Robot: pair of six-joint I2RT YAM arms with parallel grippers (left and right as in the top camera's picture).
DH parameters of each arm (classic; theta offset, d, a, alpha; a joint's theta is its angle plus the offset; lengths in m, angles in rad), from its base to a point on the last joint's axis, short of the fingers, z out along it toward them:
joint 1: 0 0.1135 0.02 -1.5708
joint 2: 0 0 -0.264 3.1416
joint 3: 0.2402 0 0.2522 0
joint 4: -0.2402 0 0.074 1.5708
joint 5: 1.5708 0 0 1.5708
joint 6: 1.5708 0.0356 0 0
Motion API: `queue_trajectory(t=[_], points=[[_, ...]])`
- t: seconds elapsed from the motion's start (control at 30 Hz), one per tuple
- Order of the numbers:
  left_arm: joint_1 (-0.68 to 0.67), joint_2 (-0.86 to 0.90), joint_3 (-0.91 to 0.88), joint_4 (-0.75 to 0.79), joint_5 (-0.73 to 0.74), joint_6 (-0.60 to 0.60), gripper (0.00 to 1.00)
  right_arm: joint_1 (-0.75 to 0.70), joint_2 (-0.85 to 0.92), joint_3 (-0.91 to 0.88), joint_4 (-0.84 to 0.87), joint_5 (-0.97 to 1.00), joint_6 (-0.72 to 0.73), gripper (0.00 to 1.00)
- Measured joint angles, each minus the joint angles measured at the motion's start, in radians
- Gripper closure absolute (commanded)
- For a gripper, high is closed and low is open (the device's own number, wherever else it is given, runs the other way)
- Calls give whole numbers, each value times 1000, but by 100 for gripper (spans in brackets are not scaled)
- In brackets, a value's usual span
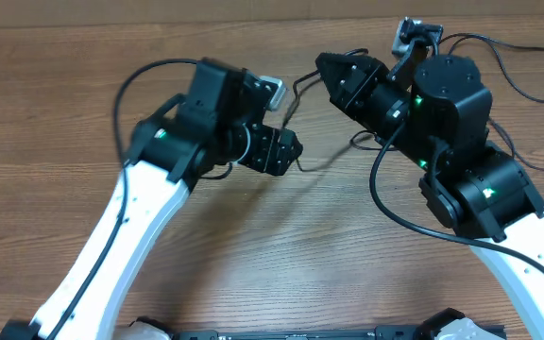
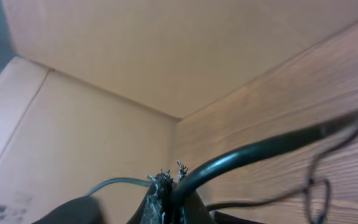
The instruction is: Untangle cables
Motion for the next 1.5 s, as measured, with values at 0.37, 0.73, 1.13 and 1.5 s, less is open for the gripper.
queue_trajectory(t=[0.37,0.73,1.13,1.5], points=[[0,-13,18,17,-13,7,18,-11,0,0,100,-118,67,96],[0,6,18,-7,28,51,22,-12,1,0,238,-151,135,96],[0,11,18,-12,33,60,51,-12,1,0,176,-151,142,96],[0,11,18,-24,40,60,65,-11,2,0,242,-152,133,96]])
